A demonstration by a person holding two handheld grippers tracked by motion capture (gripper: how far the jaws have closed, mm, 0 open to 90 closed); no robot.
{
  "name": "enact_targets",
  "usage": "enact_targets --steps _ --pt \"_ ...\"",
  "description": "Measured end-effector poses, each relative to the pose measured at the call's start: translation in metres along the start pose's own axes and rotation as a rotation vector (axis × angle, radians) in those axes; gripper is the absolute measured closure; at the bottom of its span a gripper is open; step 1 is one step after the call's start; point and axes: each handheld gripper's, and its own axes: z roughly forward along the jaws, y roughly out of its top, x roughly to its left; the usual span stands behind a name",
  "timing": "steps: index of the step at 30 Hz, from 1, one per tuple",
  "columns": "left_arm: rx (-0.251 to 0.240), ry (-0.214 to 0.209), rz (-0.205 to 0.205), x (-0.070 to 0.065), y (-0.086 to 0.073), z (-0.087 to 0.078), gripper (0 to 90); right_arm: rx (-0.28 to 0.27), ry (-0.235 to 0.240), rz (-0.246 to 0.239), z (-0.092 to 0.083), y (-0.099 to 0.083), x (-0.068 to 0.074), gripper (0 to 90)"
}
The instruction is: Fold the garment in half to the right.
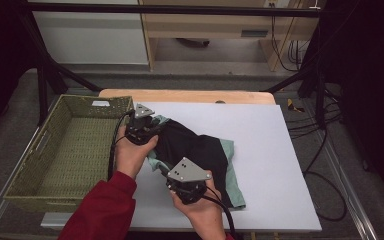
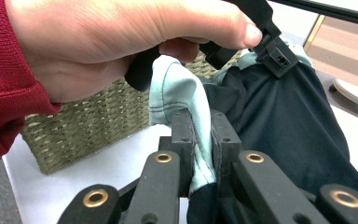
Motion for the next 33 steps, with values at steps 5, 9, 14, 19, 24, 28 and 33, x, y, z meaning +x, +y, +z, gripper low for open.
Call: enact_targets --steps 5,9,14,19,24,28,33 --pt "-0.008 0.001 -0.017 0.004 0.004 -0.003 80.7 -0.007 0.011 -0.01 0.003 0.007 0.002 83.0" --pt "-0.002 0.006 -0.018 0.007 0.007 -0.005 80.7 -0.018 0.017 -0.006 0.005 0.01 0.004 82.9" --pt "-0.012 0.013 -0.011 0.012 0.007 -0.01 80.7 -0.039 0.029 -0.002 0.01 0.012 0.007 83.0" --pt "-0.006 0.023 -0.022 0.018 0.004 -0.012 80.7 -0.046 0.034 0.003 0.017 0.013 0.011 82.9" --pt "-0.01 0.025 -0.032 0.024 -0.001 -0.02 80.7 -0.052 0.037 -0.006 0.021 0.012 0.022 82.9" --pt "-0.01 0.024 -0.037 0.031 -0.005 -0.023 80.7 -0.064 0.052 0.003 0.024 0.011 0.023 82.9" --pt "-0.018 0.028 -0.063 0.041 -0.009 -0.029 80.7 -0.074 0.072 0.006 0.029 0.012 0.026 82.9"
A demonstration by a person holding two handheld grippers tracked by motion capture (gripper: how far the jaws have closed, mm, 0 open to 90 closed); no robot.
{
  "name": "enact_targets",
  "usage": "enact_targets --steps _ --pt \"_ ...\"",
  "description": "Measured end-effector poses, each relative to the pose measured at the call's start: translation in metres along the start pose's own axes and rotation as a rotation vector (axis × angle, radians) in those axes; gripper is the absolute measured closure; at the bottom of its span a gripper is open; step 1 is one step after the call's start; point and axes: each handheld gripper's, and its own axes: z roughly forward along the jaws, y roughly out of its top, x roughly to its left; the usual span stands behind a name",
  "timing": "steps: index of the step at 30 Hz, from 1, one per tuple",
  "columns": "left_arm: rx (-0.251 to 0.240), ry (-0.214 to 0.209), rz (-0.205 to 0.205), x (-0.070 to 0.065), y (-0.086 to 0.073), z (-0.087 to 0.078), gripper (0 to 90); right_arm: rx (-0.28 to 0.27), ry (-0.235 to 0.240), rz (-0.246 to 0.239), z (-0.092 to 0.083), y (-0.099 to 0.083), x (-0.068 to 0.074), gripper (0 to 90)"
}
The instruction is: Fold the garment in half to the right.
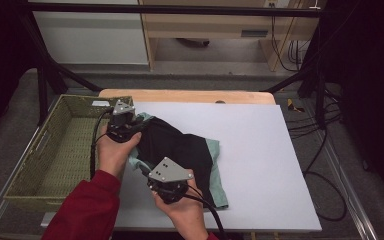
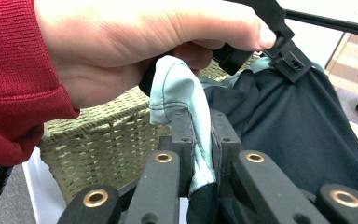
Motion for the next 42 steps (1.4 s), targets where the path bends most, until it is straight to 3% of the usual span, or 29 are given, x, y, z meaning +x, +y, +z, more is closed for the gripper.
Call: enact_targets --steps 9,12,13,16,28,42 --pt "-0.01 0.018 -0.024 0.012 -0.009 -0.016 80.6 -0.006 0.026 0.009 0.009 0.0 0.014 82.9" --pt "-0.011 0.018 -0.024 0.014 -0.008 -0.017 80.5 -0.01 0.029 0.016 0.011 -0.001 0.015 82.8" --pt "-0.011 0.017 -0.017 0.015 -0.008 -0.016 80.5 -0.014 0.047 0.046 0.012 -0.003 0.013 82.8" --pt "-0.009 0.013 -0.016 0.014 -0.008 -0.014 80.4 -0.013 0.05 0.044 0.014 -0.005 0.012 82.7" --pt "0.017 0.02 0.021 0.002 -0.009 -0.003 79.9 -0.006 0.036 0.059 0.009 -0.017 0.009 82.6" --pt "0.055 0.021 0.043 -0.016 -0.009 0.018 78.6 0.009 0.022 0.117 0.002 -0.036 -0.007 82.4"
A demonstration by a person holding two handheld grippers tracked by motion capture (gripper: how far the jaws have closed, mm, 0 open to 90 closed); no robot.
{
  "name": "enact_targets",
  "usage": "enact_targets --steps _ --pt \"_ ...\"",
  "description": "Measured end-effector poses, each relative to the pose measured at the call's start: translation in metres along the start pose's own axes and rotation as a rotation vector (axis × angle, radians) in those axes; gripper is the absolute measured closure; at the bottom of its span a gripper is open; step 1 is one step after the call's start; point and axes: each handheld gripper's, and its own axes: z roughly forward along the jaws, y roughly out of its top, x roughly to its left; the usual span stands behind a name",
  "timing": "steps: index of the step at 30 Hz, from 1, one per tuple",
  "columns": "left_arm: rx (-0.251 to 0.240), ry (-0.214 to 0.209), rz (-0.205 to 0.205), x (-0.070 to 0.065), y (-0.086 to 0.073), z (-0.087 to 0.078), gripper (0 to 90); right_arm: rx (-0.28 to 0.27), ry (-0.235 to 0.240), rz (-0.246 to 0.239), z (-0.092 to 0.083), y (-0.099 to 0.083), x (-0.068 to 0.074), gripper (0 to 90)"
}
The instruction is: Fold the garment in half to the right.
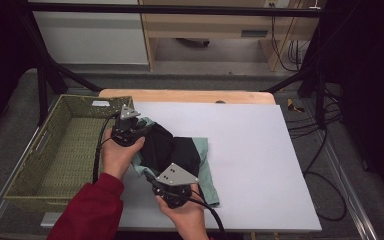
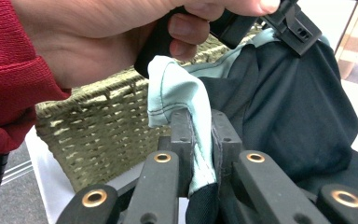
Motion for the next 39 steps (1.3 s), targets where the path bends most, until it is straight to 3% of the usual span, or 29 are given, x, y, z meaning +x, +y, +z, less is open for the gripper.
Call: enact_targets --steps 8,14,19,29,34,39 --pt "0.02 0.0 0.014 -0.01 -0.002 0.014 79.6 0.012 -0.009 0.011 -0.007 -0.008 -0.008 82.4" --pt "0.021 0.038 0.014 -0.001 0.001 0.01 81.0 0.005 -0.003 0.01 -0.003 -0.005 -0.008 82.5" --pt "0.008 0.072 -0.015 0.012 0.003 0.002 81.1 -0.013 0.013 0.003 0.01 0.008 -0.001 82.5" --pt "0.022 0.084 -0.054 0.034 -0.005 -0.007 81.0 -0.018 0.024 0.016 0.02 0.013 0.005 82.5" --pt "0.028 0.086 -0.05 0.033 -0.006 -0.006 81.0 -0.019 0.023 0.021 0.021 0.011 0.003 82.4" --pt "0.051 0.092 -0.022 0.025 -0.003 0.001 80.8 -0.009 0.009 0.039 0.017 0.002 -0.005 82.3"
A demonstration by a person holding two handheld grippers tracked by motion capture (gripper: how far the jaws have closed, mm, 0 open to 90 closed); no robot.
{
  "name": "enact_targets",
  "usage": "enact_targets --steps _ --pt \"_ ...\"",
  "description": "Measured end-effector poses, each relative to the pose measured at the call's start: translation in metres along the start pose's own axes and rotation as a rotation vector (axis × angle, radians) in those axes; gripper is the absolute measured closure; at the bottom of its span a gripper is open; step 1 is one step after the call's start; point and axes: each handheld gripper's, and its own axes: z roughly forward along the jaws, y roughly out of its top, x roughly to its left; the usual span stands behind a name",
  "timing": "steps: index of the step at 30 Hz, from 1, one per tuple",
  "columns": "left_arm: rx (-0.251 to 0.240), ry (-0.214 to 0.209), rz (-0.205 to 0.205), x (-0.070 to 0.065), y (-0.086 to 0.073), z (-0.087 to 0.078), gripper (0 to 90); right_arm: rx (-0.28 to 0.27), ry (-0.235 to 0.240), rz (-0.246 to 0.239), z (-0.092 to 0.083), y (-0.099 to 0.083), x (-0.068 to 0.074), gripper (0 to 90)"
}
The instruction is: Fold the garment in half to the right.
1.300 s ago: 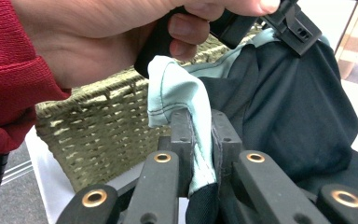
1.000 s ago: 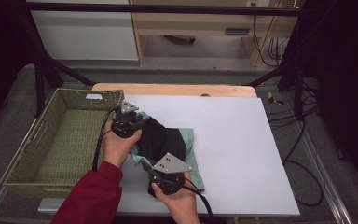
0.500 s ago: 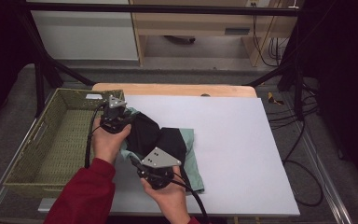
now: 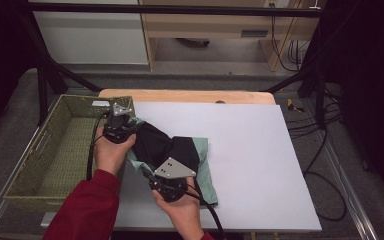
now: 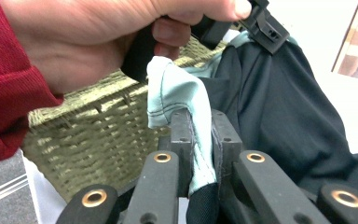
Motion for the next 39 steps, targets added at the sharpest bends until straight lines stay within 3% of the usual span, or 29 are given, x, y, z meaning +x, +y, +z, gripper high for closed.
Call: enact_targets --steps 7,24,39 --pt "-0.002 -0.012 0.02 -0.013 0.004 0.003 80.6 0.007 -0.011 0.007 -0.008 -0.006 -0.007 82.3" --pt "-0.023 -0.064 0.053 -0.037 0.015 0.01 78.0 0.034 -0.033 -0.037 -0.024 -0.006 -0.015 82.0" --pt "-0.049 -0.119 0.057 -0.059 0.016 0.023 73.8 0.055 -0.042 -0.015 -0.036 -0.018 -0.025 81.7"
